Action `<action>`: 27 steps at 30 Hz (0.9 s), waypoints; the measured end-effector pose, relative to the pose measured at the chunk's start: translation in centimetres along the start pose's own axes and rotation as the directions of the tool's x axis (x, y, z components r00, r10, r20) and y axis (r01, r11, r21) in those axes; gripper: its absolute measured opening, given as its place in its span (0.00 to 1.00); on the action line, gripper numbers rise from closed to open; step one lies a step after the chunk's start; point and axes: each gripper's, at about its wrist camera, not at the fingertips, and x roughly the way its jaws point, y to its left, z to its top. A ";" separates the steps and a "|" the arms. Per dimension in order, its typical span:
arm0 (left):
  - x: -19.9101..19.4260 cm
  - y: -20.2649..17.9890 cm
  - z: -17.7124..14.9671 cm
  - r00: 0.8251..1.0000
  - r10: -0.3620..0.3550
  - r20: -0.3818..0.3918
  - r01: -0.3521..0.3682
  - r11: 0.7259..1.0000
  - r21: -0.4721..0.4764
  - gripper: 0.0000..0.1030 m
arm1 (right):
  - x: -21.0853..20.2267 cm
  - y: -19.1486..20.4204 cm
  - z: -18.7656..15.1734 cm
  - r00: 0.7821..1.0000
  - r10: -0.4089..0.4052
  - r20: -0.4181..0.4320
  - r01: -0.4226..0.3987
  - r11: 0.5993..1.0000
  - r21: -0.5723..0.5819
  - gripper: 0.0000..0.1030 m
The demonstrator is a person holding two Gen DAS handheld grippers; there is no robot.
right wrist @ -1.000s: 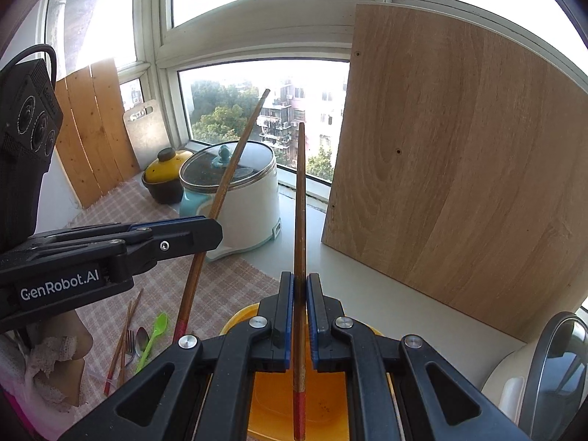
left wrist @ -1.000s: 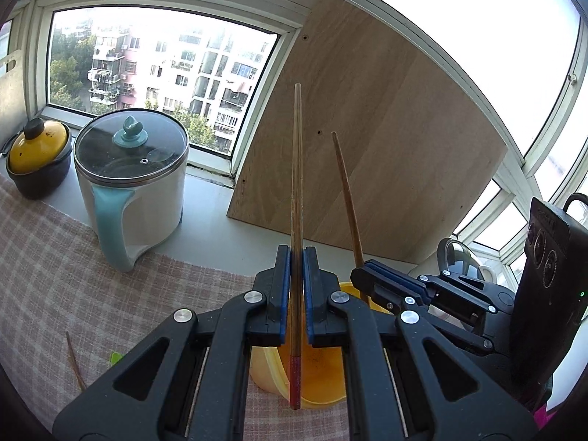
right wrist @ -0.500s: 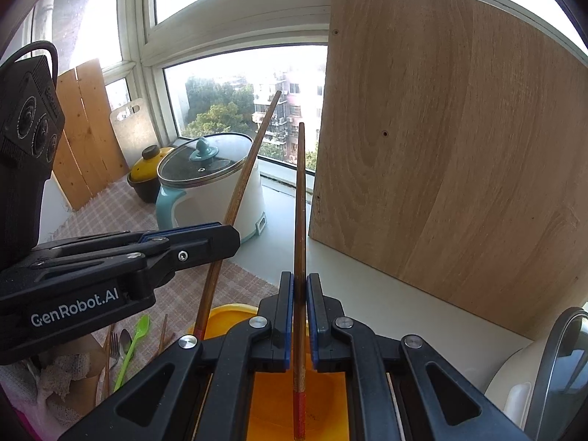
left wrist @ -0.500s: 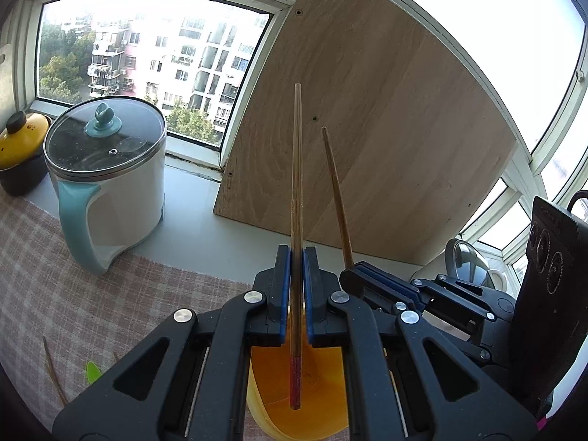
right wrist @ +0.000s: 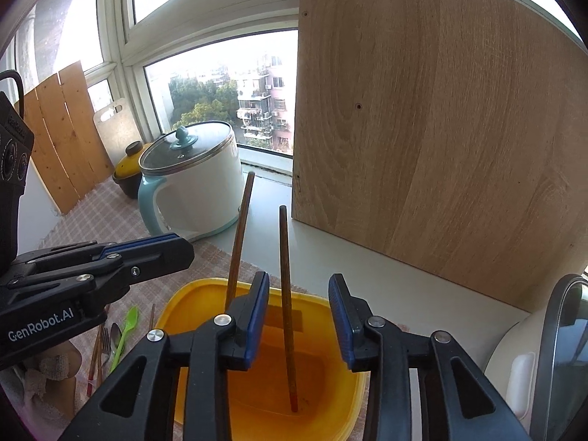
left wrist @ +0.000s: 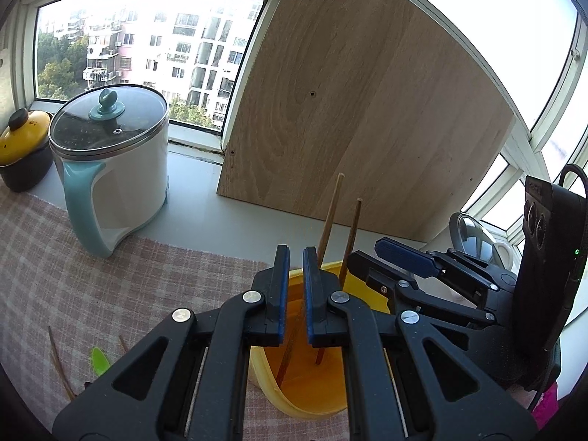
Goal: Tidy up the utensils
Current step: 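Lower the left tool's chopstick into the container and open while the right tool releases its own, then move both tools back over the remaining utensils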
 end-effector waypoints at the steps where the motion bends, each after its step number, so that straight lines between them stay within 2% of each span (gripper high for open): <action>1: -0.4 0.0 0.1 1.000 0.003 0.003 -0.003 1.000 0.002 0.05 | -0.2 0.1 -0.1 1.000 -0.003 0.005 0.003 1.000 -0.001 0.42; 2: -0.7 0.1 0.0 1.000 0.005 0.006 -0.005 1.000 0.005 0.05 | -0.5 0.1 -0.1 1.000 -0.006 0.011 0.006 1.000 -0.003 0.46; 7: -2.1 0.4 -0.2 1.000 0.023 0.022 -0.023 1.000 0.018 0.04 | -1.5 0.6 -0.4 1.000 -0.012 0.023 0.012 1.000 -0.008 0.49; 15: -4.3 1.2 -1.3 0.999 0.045 0.019 -0.046 0.998 0.040 0.05 | -3.5 1.9 -1.0 0.999 -0.021 0.044 0.022 1.000 -0.010 0.62; 20: -6.2 2.5 -2.2 0.998 0.067 0.017 -0.068 0.996 0.065 0.05 | -5.0 3.2 -1.3 0.997 -0.035 0.072 0.035 0.999 -0.005 0.82; 22: -7.2 3.4 -2.7 0.996 0.081 0.029 -0.083 0.994 0.074 0.20 | -5.6 3.9 -1.6 0.996 -0.030 0.079 0.032 0.999 -0.013 0.85; 23: -7.7 4.0 -2.9 0.996 0.084 0.036 -0.087 0.993 0.074 0.33 | -5.8 4.3 -1.8 0.997 -0.028 0.079 0.030 0.999 -0.016 0.85; 24: -8.2 4.7 -3.1 0.995 0.092 0.040 -0.095 0.993 0.074 0.38 | -6.0 4.7 -2.0 0.997 -0.027 0.075 0.029 0.999 -0.017 0.85; 27: -9.6 6.8 -3.8 0.991 0.131 0.025 -0.133 0.988 0.078 0.38 | -6.4 5.8 -2.8 0.997 -0.021 0.072 0.022 1.000 -0.015 0.87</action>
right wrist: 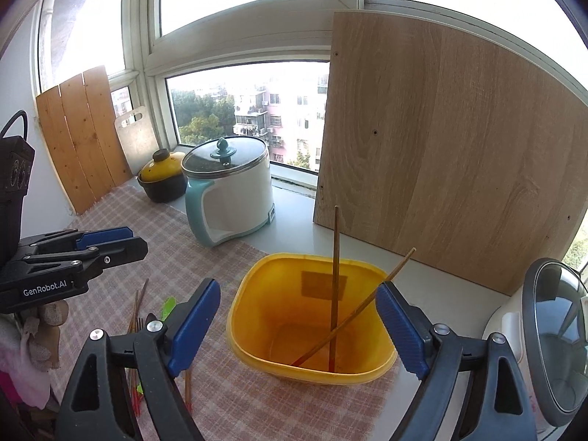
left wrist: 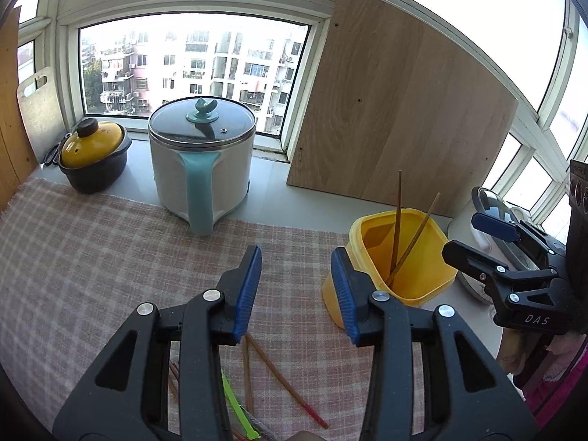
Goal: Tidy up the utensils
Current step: 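Move both tools back over the remaining utensils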
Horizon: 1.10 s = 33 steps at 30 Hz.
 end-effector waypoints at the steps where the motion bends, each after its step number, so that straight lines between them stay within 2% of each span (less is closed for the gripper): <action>1: -0.4 0.9 -0.4 1.000 0.013 -0.006 -0.013 1.000 -0.001 0.38 | -0.1 0.3 -0.2 1.000 0.003 0.002 -0.003 1.000 0.004 0.91; 3: -0.8 2.6 -1.2 0.999 0.028 -0.022 -0.028 1.000 -0.009 0.39 | -0.4 1.0 -0.8 1.000 0.019 0.020 -0.020 1.000 0.019 0.96; 9: -1.5 8.3 -4.0 0.994 0.059 -0.092 -0.064 0.996 -0.059 0.39 | -0.6 3.3 -1.8 0.997 0.082 -0.002 -0.082 0.996 0.031 0.96; 12: -1.5 10.5 -5.6 0.989 0.065 -0.132 -0.076 0.994 -0.081 0.38 | -0.6 4.7 -2.3 0.999 0.052 -0.014 -0.052 0.999 -0.001 0.96; 15: -1.2 12.0 -6.9 0.985 0.050 -0.167 -0.068 0.992 -0.103 0.38 | -0.2 6.1 -3.0 0.997 0.057 -0.047 -0.057 0.998 -0.006 0.94; 21: -0.4 13.5 -9.8 0.971 -0.022 -0.237 -0.007 0.993 -0.122 0.38 | 1.7 8.1 -4.8 0.988 0.099 -0.122 -0.096 0.995 0.028 0.79; 24: 0.0 13.6 -11.2 0.960 -0.065 -0.272 0.030 0.991 -0.130 0.38 | 3.2 8.9 -5.7 0.977 0.114 -0.179 -0.106 0.993 0.056 0.67; 26: 0.5 13.6 -11.6 0.955 -0.088 -0.283 0.051 0.989 -0.136 0.38 | 4.1 9.6 -6.3 0.972 0.107 -0.210 -0.099 0.994 0.049 0.59; 33: 2.8 13.1 -11.9 0.934 -0.162 -0.318 0.103 0.975 -0.196 0.38 | 7.7 11.4 -8.3 0.939 0.120 -0.324 -0.119 0.993 0.022 0.44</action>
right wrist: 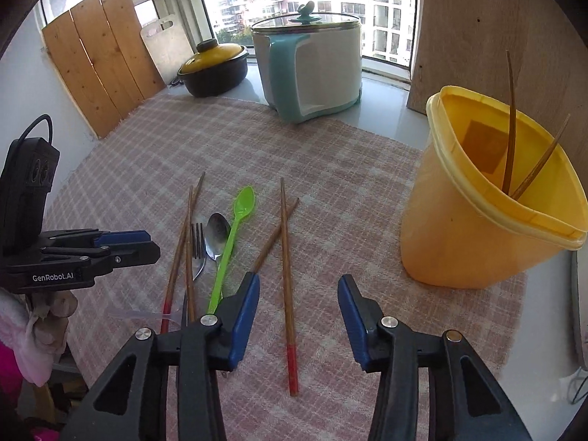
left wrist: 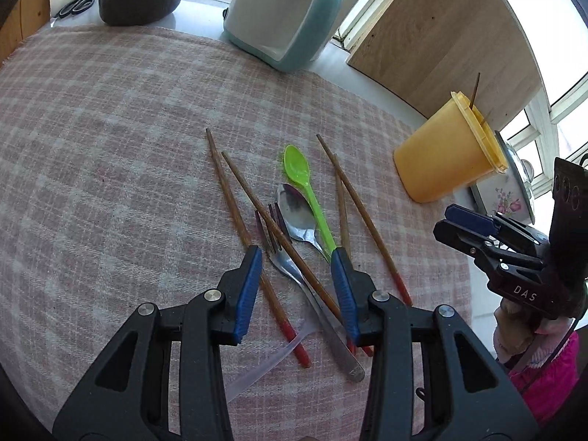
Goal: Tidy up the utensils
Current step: 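Move both tools back over the remaining utensils, then close the left tool on another chopstick while the right tool grasps one too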
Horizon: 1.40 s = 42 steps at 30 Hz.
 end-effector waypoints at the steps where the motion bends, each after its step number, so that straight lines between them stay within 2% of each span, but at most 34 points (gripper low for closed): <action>1: 0.4 -0.2 0.1 1.000 0.000 -0.006 0.000 1.000 -0.004 0.38 | 0.5 0.2 0.0 1.000 0.002 -0.011 -0.002 1.000 -0.004 0.44; 5: 1.8 -0.3 0.4 0.999 -0.003 -0.035 0.002 0.999 -0.033 0.38 | 2.4 0.9 0.4 0.999 0.002 -0.052 -0.004 1.000 -0.028 0.38; 8: 2.6 -0.2 0.6 0.999 0.017 -0.043 -0.019 0.998 -0.054 0.32 | 3.9 1.4 1.0 0.997 -0.010 -0.082 0.004 0.998 -0.065 0.38; 17: 4.3 0.7 1.1 0.997 0.061 -0.052 -0.067 0.990 -0.124 0.30 | 7.2 1.6 1.9 0.989 -0.043 -0.141 0.027 0.993 -0.114 0.35; 22: 5.1 0.5 1.3 0.994 0.090 -0.053 -0.097 0.986 -0.134 0.23 | 8.0 1.5 2.1 0.987 -0.047 -0.157 0.026 0.991 -0.135 0.34; 24: 5.3 0.5 1.4 0.994 0.096 -0.053 -0.102 0.984 -0.142 0.17 | 8.3 1.6 2.1 0.985 -0.051 -0.165 0.027 0.989 -0.145 0.32; 27: 5.2 0.6 1.2 0.994 0.096 -0.048 -0.103 0.984 -0.149 0.10 | 8.7 1.5 2.1 0.982 -0.053 -0.180 0.026 0.988 -0.149 0.27; 30: 5.1 0.5 1.0 0.994 0.101 -0.042 -0.107 0.982 -0.155 0.10 | 8.8 1.3 2.1 0.982 -0.047 -0.185 0.019 0.989 -0.148 0.21; 34: 4.8 0.4 0.8 0.994 0.102 -0.033 -0.106 0.982 -0.159 0.06 | 8.8 0.8 2.1 0.981 -0.030 -0.191 0.004 0.991 -0.135 0.07; 36: 4.5 0.3 0.6 0.994 0.104 -0.029 -0.107 0.981 -0.161 0.04 | 8.7 0.5 2.1 0.981 -0.013 -0.195 -0.011 0.993 -0.120 0.05; 42: 3.3 0.5 0.4 0.994 0.109 -0.010 -0.110 0.980 -0.167 0.04 | 8.3 0.2 2.0 0.982 0.012 -0.187 -0.030 0.995 -0.097 0.04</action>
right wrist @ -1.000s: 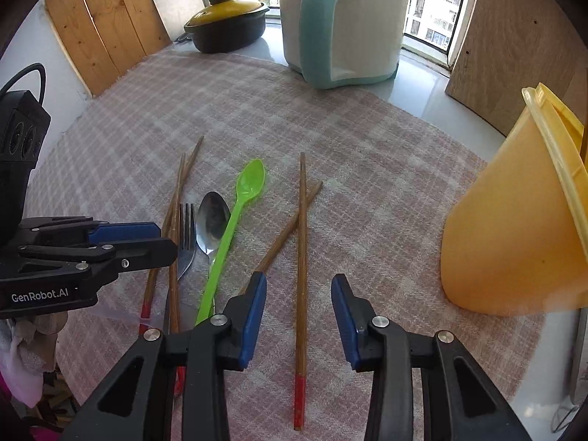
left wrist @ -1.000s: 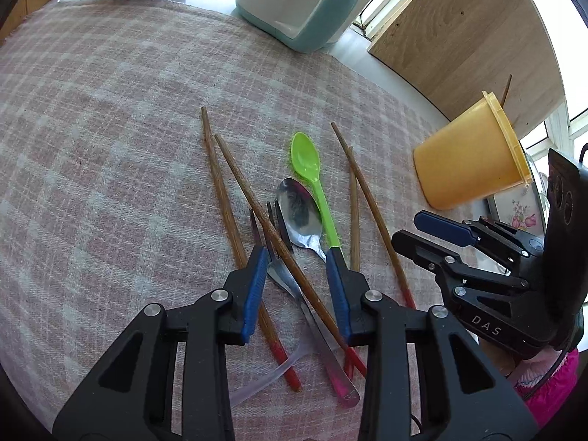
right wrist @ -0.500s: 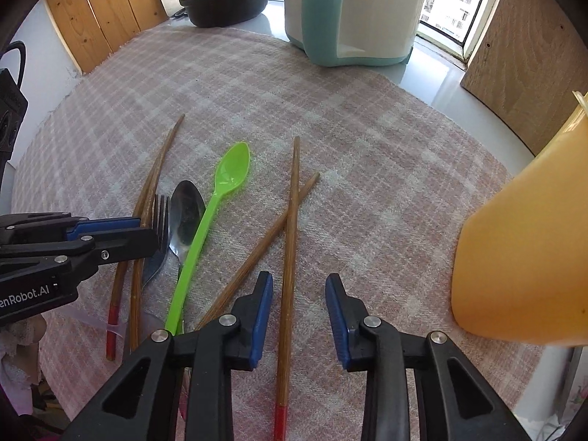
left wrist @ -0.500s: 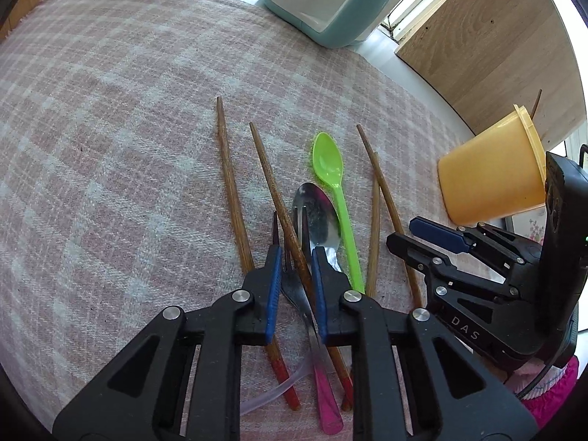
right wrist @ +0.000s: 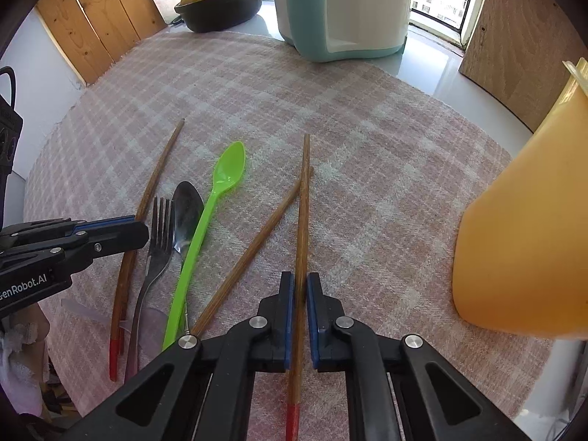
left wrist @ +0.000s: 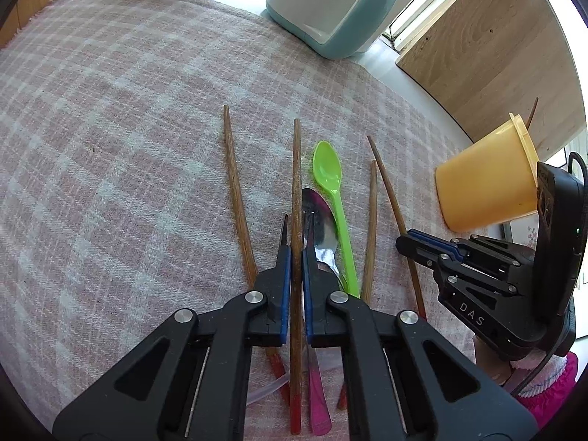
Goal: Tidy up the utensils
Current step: 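Close the left tool on another chopstick while the right tool grasps one too, then carry the left tool's chopstick to the yellow container while the right tool carries its own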
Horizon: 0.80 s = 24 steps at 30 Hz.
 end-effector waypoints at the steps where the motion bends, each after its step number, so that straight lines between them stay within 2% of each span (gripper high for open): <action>1: -0.2 0.1 0.0 1.000 -0.001 0.005 0.001 1.000 -0.003 0.04 | -0.1 0.0 0.0 1.000 0.004 0.004 -0.004 1.000 0.002 0.04; 14: -3.6 -0.9 -0.6 0.996 -0.018 0.083 0.019 1.000 -0.014 0.04 | -3.7 -0.6 -1.0 0.995 0.068 0.075 -0.070 0.997 0.018 0.04; 24: -6.2 -3.0 -0.9 0.987 -0.039 0.153 0.039 0.999 0.006 0.04 | -7.4 0.1 -0.6 0.985 0.082 0.150 -0.077 0.996 -0.041 0.04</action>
